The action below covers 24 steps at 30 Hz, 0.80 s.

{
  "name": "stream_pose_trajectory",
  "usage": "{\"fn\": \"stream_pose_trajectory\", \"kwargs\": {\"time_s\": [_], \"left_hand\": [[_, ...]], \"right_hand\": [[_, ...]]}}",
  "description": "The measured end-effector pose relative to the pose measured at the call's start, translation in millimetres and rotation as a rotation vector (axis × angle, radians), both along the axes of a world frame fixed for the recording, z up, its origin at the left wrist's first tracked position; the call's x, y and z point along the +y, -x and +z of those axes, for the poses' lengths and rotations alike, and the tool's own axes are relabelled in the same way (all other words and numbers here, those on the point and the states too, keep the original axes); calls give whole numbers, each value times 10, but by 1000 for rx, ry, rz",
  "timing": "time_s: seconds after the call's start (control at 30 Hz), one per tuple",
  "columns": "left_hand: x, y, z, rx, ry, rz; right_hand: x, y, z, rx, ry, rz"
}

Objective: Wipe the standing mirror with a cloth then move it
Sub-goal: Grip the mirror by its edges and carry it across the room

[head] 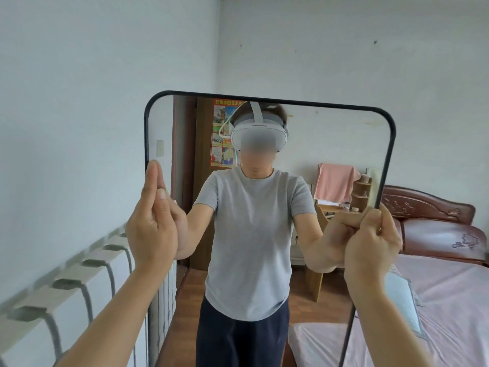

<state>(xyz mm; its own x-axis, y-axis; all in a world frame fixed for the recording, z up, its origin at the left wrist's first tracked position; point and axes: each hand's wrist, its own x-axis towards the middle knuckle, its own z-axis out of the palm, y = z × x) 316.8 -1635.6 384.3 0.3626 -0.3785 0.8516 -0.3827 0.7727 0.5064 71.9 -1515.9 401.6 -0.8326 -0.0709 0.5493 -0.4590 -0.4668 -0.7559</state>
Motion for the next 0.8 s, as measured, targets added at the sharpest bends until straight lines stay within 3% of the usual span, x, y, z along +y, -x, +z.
{"fn": "stream_pose_trajectory", "kwargs": {"time_s": [0.8], "left_hand": [[-2977, 1345, -48, 23, -108, -136]], "right_hand": [[-2970, 1251, -138, -28, -59, -107]]}}
